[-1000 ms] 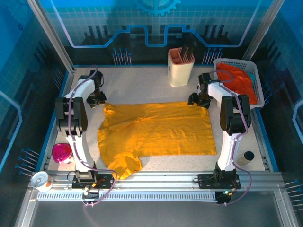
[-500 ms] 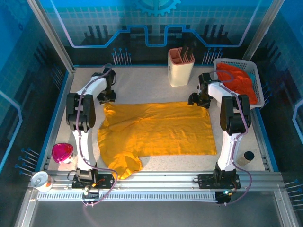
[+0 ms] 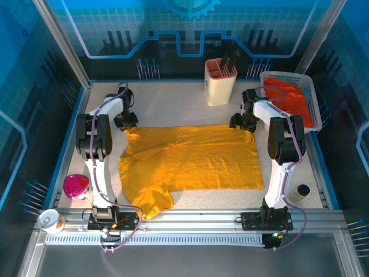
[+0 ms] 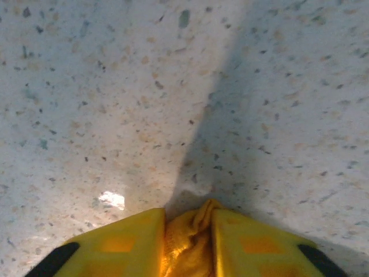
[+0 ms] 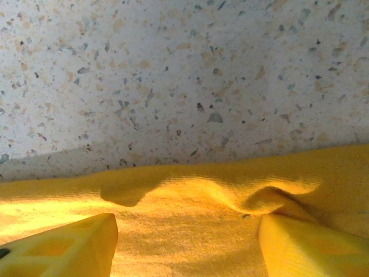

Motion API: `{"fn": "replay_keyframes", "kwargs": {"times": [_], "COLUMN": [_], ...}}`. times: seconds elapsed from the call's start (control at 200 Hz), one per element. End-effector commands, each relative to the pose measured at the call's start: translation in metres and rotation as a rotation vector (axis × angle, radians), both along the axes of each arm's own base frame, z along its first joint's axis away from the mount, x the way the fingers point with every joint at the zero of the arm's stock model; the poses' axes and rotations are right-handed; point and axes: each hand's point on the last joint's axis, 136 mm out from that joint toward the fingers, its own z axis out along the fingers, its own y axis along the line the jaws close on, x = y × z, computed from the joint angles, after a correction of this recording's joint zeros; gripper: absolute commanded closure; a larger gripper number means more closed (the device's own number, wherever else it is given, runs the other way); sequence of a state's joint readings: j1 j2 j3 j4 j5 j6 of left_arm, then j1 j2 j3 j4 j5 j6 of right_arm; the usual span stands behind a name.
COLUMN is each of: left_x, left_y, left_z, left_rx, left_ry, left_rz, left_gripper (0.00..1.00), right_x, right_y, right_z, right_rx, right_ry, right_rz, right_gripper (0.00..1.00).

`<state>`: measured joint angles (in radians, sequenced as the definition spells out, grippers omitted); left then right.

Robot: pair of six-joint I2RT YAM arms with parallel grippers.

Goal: Fold and stack the t-shirts

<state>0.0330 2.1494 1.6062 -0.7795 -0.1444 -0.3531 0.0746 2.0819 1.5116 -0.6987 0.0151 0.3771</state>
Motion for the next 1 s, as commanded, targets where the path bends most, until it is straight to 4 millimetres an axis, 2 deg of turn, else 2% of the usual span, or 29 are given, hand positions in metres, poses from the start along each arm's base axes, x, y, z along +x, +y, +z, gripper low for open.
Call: {"fn": "replay_keyframes", "kwargs": {"times": [0.0, 0.135, 0.465, 0.665, 0.741, 0.786, 0.921, 0.996], "left_x": [0.004, 0.003, -0.011, -0.006, 0.0, 0.003, 0.005, 0.001], "left_y": [-0.013, -0.004, 0.04, 0.052, 0.054, 0.053, 0.043, 0.027], "left_z": [0.001, 0.005, 0.025, 0.03, 0.032, 0.036, 0.06, 0.072], "left_rx": [-0.079, -0.065, -0.05, -0.044, -0.046, -0.049, -0.045, -0.036], "left_ry": [-0.044, -0.051, -0.062, -0.062, -0.065, -0.069, -0.109, -0.123], "left_rz": [0.029, 0.071, 0.197, 0.222, 0.215, 0.213, 0.191, 0.157], "left_gripper": [0.79, 1.0, 1.0, 1.0, 0.78, 0.7, 0.64, 0.63], "right_x": [-0.007, -0.007, -0.003, 0.008, 0.013, 0.017, 0.028, 0.033], "right_y": [-0.006, -0.009, -0.023, -0.021, -0.018, -0.017, -0.014, -0.01], "right_z": [-0.015, -0.015, -0.015, -0.012, -0.01, -0.007, -0.002, 0.003], "right_rx": [0.011, 0.006, 0.002, 0.013, 0.02, 0.01, 0.015, 0.013], "right_ry": [0.067, 0.068, 0.064, 0.052, 0.047, 0.042, 0.027, 0.021], "right_rz": [-0.027, -0.047, -0.124, -0.142, -0.129, -0.123, -0.113, -0.099], "right_gripper": [0.36, 0.44, 0.63, 0.65, 0.64, 0.63, 0.6, 0.52]}}
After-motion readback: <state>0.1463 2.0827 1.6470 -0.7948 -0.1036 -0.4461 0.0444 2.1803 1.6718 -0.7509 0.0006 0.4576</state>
